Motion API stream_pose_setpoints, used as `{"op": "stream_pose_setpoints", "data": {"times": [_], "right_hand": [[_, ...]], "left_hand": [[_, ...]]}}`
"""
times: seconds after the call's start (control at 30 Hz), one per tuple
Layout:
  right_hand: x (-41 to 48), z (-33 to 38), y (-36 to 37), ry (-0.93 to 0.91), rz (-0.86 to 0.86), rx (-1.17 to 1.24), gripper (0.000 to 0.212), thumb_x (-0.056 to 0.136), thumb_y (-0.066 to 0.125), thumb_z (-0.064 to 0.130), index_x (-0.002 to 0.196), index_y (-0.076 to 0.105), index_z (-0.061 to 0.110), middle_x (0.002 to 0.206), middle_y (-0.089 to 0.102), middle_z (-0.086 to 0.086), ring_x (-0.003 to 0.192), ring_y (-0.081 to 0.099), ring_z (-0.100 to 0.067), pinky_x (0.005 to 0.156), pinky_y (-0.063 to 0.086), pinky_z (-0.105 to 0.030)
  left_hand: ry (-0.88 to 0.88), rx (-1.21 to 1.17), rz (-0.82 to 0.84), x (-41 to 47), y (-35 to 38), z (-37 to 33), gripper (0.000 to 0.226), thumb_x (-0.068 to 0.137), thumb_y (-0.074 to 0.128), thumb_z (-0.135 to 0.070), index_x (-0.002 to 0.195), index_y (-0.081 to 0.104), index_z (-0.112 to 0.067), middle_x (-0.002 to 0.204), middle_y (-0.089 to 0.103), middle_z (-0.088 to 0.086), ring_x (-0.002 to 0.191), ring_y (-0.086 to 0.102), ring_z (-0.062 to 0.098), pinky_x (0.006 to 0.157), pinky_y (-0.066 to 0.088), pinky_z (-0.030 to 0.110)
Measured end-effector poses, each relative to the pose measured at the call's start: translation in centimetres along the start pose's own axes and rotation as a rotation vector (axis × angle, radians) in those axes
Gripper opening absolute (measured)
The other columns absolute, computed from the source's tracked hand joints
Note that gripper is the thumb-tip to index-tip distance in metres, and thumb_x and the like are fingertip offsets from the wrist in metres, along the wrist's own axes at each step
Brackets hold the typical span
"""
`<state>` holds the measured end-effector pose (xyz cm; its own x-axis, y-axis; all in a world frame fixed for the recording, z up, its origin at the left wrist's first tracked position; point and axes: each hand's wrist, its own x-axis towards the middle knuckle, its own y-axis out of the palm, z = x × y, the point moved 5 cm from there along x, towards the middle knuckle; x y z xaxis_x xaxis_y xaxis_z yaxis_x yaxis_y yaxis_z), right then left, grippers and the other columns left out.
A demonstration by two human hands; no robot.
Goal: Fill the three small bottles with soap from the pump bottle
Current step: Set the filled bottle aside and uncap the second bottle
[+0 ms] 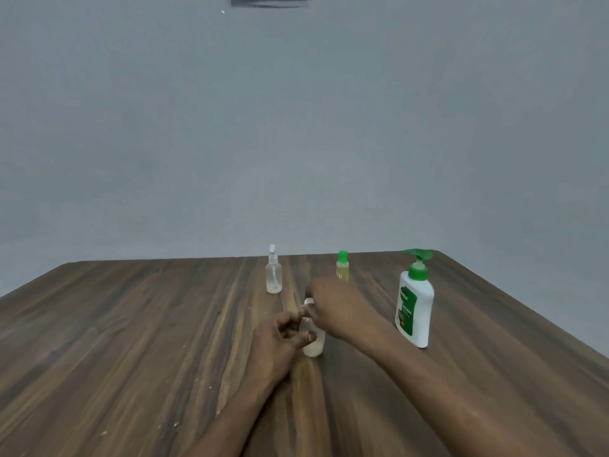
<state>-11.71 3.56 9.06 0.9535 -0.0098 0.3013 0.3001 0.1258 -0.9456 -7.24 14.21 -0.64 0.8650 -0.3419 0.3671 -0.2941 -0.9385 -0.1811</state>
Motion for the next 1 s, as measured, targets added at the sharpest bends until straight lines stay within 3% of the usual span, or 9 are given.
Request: {"op": "stream_pose_setpoints", "data": {"times": [0.1, 0.27, 0.37, 0.47, 0.6, 0.7, 0.8, 0.9, 1.0], "right_hand": [[-0.4, 0.4, 0.3, 0.056, -0.037, 0.016, 0.017, 0.088, 0.056, 0.021, 0.078, 0.059, 0.007, 0.080, 0.062, -0.008, 0.074, 0.058, -0.025, 0.055, 0.037, -0.029], [-1.0, 0.9, 0.6, -0.005, 0.020, 0.019, 0.032, 0.085, 0.054, 0.011, 0.057, 0.041, 0.011, 0.060, 0.044, -0.002, 0.070, 0.055, -0.028, 0.044, 0.024, -0.028], [-1.4, 0.9, -0.2, -0.091, 0.072, 0.060, 0.012, 0.085, 0.053, 0.006, 0.083, 0.064, 0.008, 0.084, 0.062, -0.008, 0.083, 0.059, -0.026, 0.057, 0.040, -0.030], [-1.7, 0.9, -1.0, -0.117, 0.117, 0.130, 0.029, 0.087, 0.053, 0.011, 0.114, 0.064, 0.016, 0.108, 0.065, -0.006, 0.098, 0.059, -0.023, 0.068, 0.043, -0.028], [-1.3, 1.8, -1.0, -0.009, 0.067, -0.048, 0.031, 0.091, 0.052, 0.025, 0.066, 0.046, 0.008, 0.078, 0.058, -0.010, 0.078, 0.056, -0.029, 0.054, 0.032, -0.028], [-1.1, 2.5, -0.8, -0.030, 0.125, -0.043, 0.009, 0.086, 0.053, 0.009, 0.081, 0.059, 0.005, 0.096, 0.065, -0.012, 0.085, 0.059, -0.026, 0.054, 0.033, -0.026], [-1.1, 2.8, -1.3, -0.052, 0.087, 0.004, 0.025, 0.083, 0.055, 0.012, 0.107, 0.061, 0.012, 0.104, 0.065, -0.008, 0.096, 0.058, -0.024, 0.059, 0.038, -0.025], [-1.3, 2.8, -1.4, 0.037, 0.001, -0.109, 0.013, 0.090, 0.051, 0.021, 0.089, 0.057, 0.009, 0.099, 0.065, -0.011, 0.089, 0.061, -0.028, 0.060, 0.037, -0.030], [-1.2, 2.6, -1.1, 0.039, 0.092, -0.095, 0.016, 0.089, 0.051, 0.009, 0.073, 0.053, 0.008, 0.102, 0.065, -0.014, 0.082, 0.056, -0.027, 0.056, 0.036, -0.029]], "left_hand": [[-0.027, -0.084, 0.064, -0.1, 0.1, 0.2, 0.026, 0.070, 0.085, -0.016, 0.091, 0.077, -0.029, 0.090, 0.079, 0.003, 0.087, 0.076, 0.021, 0.083, 0.061, 0.047], [-0.011, -0.126, 0.100, 0.2, -0.2, 0.9, 0.033, 0.063, 0.083, -0.015, 0.094, 0.073, -0.016, 0.095, 0.077, 0.012, 0.095, 0.072, 0.037, 0.088, 0.058, 0.058], [-0.010, -0.106, 0.124, 0.3, -0.2, 1.2, 0.032, 0.066, 0.081, -0.007, 0.097, 0.071, -0.010, 0.097, 0.077, 0.013, 0.098, 0.070, 0.040, 0.085, 0.060, 0.048], [-0.006, -0.081, 0.133, 0.4, -0.1, 1.2, 0.033, 0.066, 0.082, -0.009, 0.098, 0.072, -0.009, 0.097, 0.077, 0.012, 0.096, 0.073, 0.034, 0.085, 0.061, 0.046], [-0.005, -0.111, 0.136, 0.5, -0.2, 1.4, 0.032, 0.066, 0.083, -0.008, 0.094, 0.075, -0.020, 0.100, 0.077, 0.010, 0.100, 0.073, 0.029, 0.090, 0.059, 0.052], [-0.022, -0.151, 0.129, 0.4, -0.3, 1.4, 0.035, 0.062, 0.087, -0.015, 0.095, 0.075, -0.020, 0.099, 0.077, 0.012, 0.098, 0.073, 0.030, 0.091, 0.057, 0.057], [-0.023, -0.155, 0.138, 0.5, -0.3, 1.5, 0.040, 0.059, 0.088, -0.019, 0.097, 0.075, -0.016, 0.100, 0.077, 0.012, 0.099, 0.074, 0.031, 0.092, 0.056, 0.058], [-0.002, -0.150, 0.138, 0.5, -0.2, 1.3, 0.034, 0.063, 0.085, -0.015, 0.095, 0.076, -0.023, 0.101, 0.078, 0.008, 0.100, 0.074, 0.026, 0.089, 0.059, 0.053], [-0.021, -0.140, 0.140, 0.4, -0.2, 1.5, 0.033, 0.066, 0.084, -0.008, 0.094, 0.076, -0.024, 0.096, 0.077, 0.008, 0.094, 0.073, 0.027, 0.088, 0.058, 0.057]]}}
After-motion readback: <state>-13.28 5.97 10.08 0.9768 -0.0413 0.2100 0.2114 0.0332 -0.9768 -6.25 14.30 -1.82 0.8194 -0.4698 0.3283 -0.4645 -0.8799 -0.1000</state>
